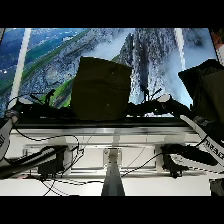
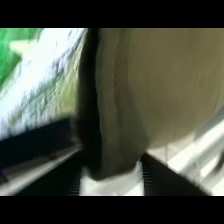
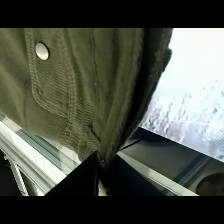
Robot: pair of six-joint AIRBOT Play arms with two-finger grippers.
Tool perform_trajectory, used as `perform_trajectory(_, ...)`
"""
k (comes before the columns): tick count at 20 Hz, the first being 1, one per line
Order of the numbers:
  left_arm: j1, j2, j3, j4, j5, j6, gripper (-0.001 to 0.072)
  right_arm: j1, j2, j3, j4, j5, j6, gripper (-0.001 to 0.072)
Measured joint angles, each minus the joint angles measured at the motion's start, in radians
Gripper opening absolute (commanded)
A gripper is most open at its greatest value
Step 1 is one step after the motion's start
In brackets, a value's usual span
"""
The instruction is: Fold the clothes and pants, and hang the long-sleeved shirts on hangers.
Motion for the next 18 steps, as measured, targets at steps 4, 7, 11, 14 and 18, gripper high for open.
perform_trajectory(4, 0.0, 0.0, 0.009, -0.115, -0.042, 0.111, 0.0042, 0.0, 0.019, 0.048, -0.026, 0.025, -0.053, 0.0048)
perform_trajectory(7, 0.001, 0.045, 0.07, -0.255, -0.142, 0.203, 0.0042, 0.0, 0.07, 0.155, -0.115, 0.056, -0.082, 0.0048)
perform_trajectory(11, 0.005, 0.195, 0.252, -0.387, -0.174, 0.24, 0.0042, 0.0, 0.178, 0.361, -0.228, 0.079, -0.097, 0.0049)
perform_trajectory(14, 0.008, 0.357, 0.422, -0.429, -0.107, 0.228, 0.0043, 0.0, 0.271, 0.53, -0.252, 0.083, -0.1, 0.0049)
perform_trajectory(18, 0.008, 0.606, 0.559, -0.458, 0.119, 0.223, 0.0043, 0.0, 0.401, 0.695, -0.177, 0.084, -0.087, 0.0049)
